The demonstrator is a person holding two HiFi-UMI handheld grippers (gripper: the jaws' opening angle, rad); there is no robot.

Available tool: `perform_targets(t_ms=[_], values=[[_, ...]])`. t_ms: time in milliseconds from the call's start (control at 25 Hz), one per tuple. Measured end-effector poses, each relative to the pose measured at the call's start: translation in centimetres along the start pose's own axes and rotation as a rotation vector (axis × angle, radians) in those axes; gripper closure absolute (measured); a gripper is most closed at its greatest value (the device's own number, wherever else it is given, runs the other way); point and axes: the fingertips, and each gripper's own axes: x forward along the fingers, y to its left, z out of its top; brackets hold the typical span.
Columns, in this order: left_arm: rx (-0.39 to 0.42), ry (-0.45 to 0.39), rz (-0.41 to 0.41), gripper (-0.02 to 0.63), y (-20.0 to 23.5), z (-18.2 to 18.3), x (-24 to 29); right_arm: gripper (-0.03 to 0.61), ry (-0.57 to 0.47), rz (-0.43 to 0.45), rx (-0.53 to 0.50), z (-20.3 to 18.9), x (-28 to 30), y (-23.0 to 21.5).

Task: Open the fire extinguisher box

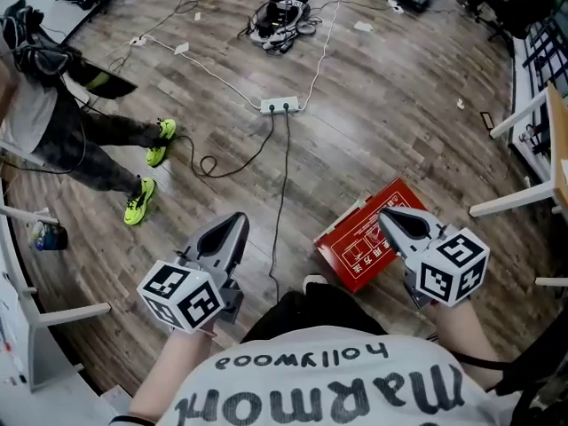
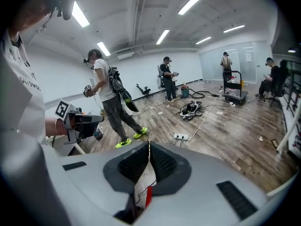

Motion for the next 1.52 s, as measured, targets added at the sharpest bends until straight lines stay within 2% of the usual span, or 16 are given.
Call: perform_targets(t_ms=[360, 480, 720, 920, 1080, 1360, 1520], values=[[0.053, 0.068, -0.074, 0.607, -2.3, -0.4, 8.0, 0.568, -0.011, -0.039, 0.093, -3.2, -0.8, -6.0], [0.04, 0.095, -0.114, 0.607, -3.6, -1.1, 10.3, 0.568, -0.027, -0.067, 0.132, -4.4, -1.9, -7.5], [0.069, 0.181, -0.212, 0.607, -6.4, -3.1, 14.4, 0.568, -0.033, -0.141, 0.251, -8.6, -4.0, -10.0], [0.083, 0.316, -0.289, 0.607, -7.2, -7.5, 18.3, 0.568, -0.02, -0.22, 0.388, -13.7, -5.4, -11.0], [0.104, 0.383, -0.358, 0.607, -7.8, -10.9, 21.3, 0.568, 0.005, -0.257, 0.461, -17.6, -5.2, -11.4], [0.109, 0.55, -0.446, 0.607, -7.3, -17.7, 24.8, 0.568, 0.027, -0.322, 0.588, -22.2, -4.9, -10.9], [0.109, 0.687, -0.518, 0.607, -6.8, -22.2, 25.1, 0.568, 0.046, -0.349, 0.645, -24.5, -4.4, -10.4]])
